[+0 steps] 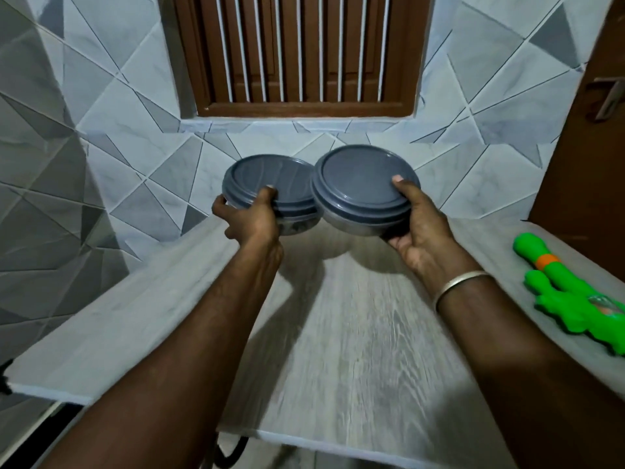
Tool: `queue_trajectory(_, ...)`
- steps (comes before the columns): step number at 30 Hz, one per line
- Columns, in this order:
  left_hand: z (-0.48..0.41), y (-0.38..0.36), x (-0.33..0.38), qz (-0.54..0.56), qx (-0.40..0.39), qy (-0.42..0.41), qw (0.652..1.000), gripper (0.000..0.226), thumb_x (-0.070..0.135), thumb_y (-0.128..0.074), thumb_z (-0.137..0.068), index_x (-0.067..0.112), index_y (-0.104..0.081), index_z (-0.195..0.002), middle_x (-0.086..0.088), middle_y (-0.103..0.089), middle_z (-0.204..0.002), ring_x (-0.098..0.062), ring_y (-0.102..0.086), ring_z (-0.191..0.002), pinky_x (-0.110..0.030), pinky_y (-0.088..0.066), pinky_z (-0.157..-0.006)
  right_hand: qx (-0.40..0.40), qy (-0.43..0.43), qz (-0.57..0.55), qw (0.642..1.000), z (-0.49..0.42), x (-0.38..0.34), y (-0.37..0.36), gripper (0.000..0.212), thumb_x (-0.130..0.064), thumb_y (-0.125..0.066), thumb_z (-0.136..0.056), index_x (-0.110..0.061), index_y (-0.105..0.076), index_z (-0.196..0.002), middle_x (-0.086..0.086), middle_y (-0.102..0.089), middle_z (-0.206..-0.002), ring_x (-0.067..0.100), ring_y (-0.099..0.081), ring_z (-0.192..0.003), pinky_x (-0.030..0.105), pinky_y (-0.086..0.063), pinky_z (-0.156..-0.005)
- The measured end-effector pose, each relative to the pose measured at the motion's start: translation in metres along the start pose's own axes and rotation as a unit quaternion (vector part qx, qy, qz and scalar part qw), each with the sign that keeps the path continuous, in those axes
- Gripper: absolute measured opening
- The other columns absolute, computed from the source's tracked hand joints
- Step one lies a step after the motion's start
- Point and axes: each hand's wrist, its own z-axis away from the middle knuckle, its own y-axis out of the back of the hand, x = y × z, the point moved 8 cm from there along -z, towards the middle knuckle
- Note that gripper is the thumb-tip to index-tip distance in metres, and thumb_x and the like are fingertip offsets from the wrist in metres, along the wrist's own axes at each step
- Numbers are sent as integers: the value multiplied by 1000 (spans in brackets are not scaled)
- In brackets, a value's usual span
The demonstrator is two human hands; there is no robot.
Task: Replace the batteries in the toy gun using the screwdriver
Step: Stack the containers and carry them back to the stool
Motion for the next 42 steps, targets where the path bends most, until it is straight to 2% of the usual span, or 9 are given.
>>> queue_trajectory(3, -26, -18, -12, -9, 16, 0, 1000, 83, 33, -82, -72, 42, -31, -137, -14, -43, -135, -23, -59, -87, -48, -62, -81, -5, -14, 6, 1000, -38, 7, -10, 48, -26, -85, -71, -10, -66, -113, 11, -73, -110, 29, -71, -97, 51, -59, -80)
queue_trajectory(10, -52, -49, 11, -6, 30, 5, 1000, 83, 43, -82, -60, 48, -34, -128, -9, -49, -131, -28, -62, -104, -49, -61, -83, -4, -58, -2, 998, -75, -13, -40, 40, -25, -79, -78, -15, -64, -114, 9, -71, -115, 28, -69, -105, 52, -57, -88)
queue_trajectory(14, -42, -64, 50, -11, 54, 28, 998, 81, 48, -83, -55, 52, -37, -121, -6, -52, -132, -27, -63, -107, -50, -60, -87, 10, -93, 7, 996, -71, -54, -74, 36, -28, -75, -82, -19, -64, -114, 7, -70, -118, 25, -67, -107, 46, -57, -90)
queue_trajectory(18, -19, -74, 96, -33, 61, 56, 996, 82, 50, -86, -56, 55, -37, -123, -3, -55, -131, -26, -65, -109, -49, -59, -89, 41, -123, -2, 992, -53, -95, -108, 44, -27, -77, -80, -17, -62, -121, 8, -68, -122, 28, -66, -110, 52, -54, -93)
queue_trajectory(25, 7, -63, 154, -9, 63, 86, 994, 79, 40, -88, -62, 48, -40, -125, -2, -59, -131, -23, -66, -109, -52, -58, -90, 70, -138, 46, 987, -8, -149, -129, 42, -31, -78, -79, -20, -64, -118, 6, -70, -119, 28, -68, -107, 49, -57, -90)
queue_trajectory(30, 4, -57, 177, -2, 69, 83, 994, 81, 39, -87, -64, 47, -40, -128, 0, -58, -131, -22, -66, -110, -52, -58, -92, 58, -139, 61, 987, 5, -165, -133, 52, -32, -79, -78, -19, -62, -125, 6, -70, -120, 28, -68, -107, 48, -56, -91)
queue_trajectory(36, 9, -68, 189, -15, 78, 82, 993, 79, 42, -89, -61, 52, -39, -122, 0, -60, -125, -24, -67, -108, -50, -59, -90, 42, -155, 64, 985, -7, -174, -143, 51, -31, -77, -79, -18, -62, -126, 5, -70, -120, 25, -69, -106, 43, -58, -86)
queue_trajectory(42, 33, -79, 206, 2, 102, 32, 994, 79, 31, -86, -73, 43, -37, -133, 4, -58, -124, -21, -66, -108, -50, -59, -90, -9, -194, 61, 979, -21, -178, -144, 47, -31, -76, -80, -17, -64, -123, 5, -70, -118, 24, -67, -108, 42, -58, -86)
